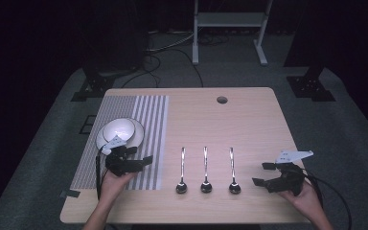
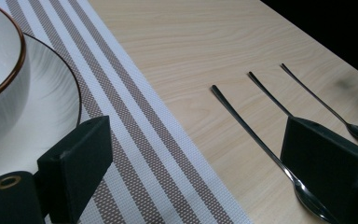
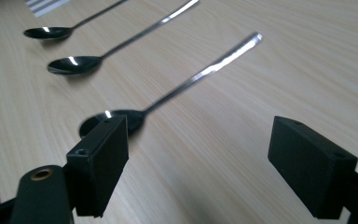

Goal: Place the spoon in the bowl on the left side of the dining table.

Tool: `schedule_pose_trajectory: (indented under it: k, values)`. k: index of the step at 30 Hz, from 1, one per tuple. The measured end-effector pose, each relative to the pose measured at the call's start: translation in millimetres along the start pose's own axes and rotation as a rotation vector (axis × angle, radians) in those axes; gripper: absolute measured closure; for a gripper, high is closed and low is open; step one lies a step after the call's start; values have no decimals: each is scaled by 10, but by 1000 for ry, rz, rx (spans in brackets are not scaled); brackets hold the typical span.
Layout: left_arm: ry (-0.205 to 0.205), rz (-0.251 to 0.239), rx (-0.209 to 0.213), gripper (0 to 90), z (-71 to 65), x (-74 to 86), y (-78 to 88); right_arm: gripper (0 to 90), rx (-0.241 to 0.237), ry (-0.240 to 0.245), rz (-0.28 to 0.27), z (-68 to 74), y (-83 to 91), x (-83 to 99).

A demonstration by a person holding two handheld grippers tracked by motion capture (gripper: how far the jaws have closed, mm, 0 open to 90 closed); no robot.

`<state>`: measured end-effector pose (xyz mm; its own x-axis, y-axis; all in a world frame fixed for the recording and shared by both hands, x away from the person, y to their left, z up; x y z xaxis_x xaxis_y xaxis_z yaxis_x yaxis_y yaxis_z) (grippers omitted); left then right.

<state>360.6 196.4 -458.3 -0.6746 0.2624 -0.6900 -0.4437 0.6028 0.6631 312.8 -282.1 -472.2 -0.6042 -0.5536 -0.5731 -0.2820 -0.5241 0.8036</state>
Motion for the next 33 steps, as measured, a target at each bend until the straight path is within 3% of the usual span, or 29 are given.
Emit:
schedule_pose_trajectory:
  k: [17, 18, 23, 30, 33]
  values:
    - [6, -8, -10, 82, 58, 4, 31, 203, -58, 211, 118, 423, -228, -578]
    - [9, -8, -9, 82, 60, 5, 33, 206, -65, 250, 139, 506, -288, -663]
    - [12, -1, -6, 82, 62, 14, 10, 225, -83, 321, 186, 673, -425, -811]
    - [16, -7, -5, 82, 67, 11, 15, 282, -104, 402, 253, 828, -615, -941]
    - [13, -11, -10, 82, 77, 11, 31, 366, -110, 437, 301, 900, -731, -992]
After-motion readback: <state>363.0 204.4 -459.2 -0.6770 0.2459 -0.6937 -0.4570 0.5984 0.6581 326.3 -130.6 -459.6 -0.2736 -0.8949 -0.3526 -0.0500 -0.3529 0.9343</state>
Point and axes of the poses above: each handheld gripper's, and its own axes: y roughly backward along the jaws, x roughly out of its underside, z roughly to its left, the point moved 4 cm from there along -y, roughly forward along the jaws, and after that the axes turned 13 degrees about z, right-handed, at the moved point
